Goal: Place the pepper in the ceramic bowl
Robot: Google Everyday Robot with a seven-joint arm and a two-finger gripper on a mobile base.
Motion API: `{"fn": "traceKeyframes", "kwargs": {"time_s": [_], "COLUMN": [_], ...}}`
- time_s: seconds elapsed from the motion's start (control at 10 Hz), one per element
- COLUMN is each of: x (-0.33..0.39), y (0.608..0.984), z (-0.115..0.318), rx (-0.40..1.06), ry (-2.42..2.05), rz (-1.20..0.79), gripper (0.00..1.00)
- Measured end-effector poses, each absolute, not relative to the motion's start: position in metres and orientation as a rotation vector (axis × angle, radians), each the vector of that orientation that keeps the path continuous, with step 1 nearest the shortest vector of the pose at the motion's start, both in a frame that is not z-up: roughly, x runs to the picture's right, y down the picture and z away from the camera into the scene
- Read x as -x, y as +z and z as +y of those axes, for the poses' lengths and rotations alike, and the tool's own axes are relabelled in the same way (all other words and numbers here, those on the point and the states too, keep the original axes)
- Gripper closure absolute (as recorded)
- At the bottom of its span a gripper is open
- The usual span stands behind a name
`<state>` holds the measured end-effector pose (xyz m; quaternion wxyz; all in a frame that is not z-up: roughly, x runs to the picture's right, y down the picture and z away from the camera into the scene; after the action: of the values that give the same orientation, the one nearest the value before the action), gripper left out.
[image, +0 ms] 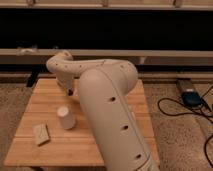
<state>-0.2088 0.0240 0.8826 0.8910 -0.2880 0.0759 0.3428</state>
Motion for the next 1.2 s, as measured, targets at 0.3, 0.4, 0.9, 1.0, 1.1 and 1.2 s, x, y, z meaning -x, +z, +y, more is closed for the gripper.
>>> {"fn": "traceKeyframes", "kwargs": {"time_s": [0.3,0.4,0.9,1.0,1.1,1.2], "x": [0.159,0.14,0.039,0.028,0.019,0.016], "y": [0.87,0.868,0.869,0.871,0.876,0.88], "z": [0.033,0.038,0.066,0.068,0.068,0.069], "rx": [0.586,0.585,0.619,0.624,0.631,0.637], "ry": [0.757,0.782,0.949,0.969,0.989,0.998], "rz": [0.206,0.232,0.368,0.385,0.402,0.41], "gripper": [1.0,0.98,0.48,0.4,0.28,0.22]}}
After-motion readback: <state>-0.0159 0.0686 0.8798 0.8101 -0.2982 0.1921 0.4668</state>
